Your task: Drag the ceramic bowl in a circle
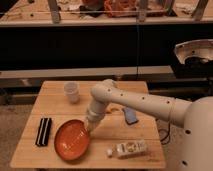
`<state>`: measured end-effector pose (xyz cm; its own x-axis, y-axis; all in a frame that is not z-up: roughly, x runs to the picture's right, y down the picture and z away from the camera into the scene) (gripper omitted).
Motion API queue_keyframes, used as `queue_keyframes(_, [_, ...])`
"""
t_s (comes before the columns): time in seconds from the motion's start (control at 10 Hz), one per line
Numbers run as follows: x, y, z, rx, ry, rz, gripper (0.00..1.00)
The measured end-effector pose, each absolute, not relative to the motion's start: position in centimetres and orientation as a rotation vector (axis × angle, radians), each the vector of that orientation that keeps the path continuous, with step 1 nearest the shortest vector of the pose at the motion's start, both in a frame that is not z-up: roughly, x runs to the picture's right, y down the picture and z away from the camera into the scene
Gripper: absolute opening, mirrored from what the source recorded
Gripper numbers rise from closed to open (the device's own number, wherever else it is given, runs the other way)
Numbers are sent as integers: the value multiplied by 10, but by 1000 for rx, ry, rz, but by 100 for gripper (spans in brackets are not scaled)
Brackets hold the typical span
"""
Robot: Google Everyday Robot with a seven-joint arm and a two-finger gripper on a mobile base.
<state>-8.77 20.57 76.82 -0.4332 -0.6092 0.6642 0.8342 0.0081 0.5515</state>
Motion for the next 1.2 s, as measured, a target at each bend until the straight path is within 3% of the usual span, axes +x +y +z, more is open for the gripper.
queue_keyframes(0.6, [-81, 164, 825, -267, -1166, -1573, 0])
queue_keyframes(1.2, [54, 184, 839, -329, -1093, -1317, 0])
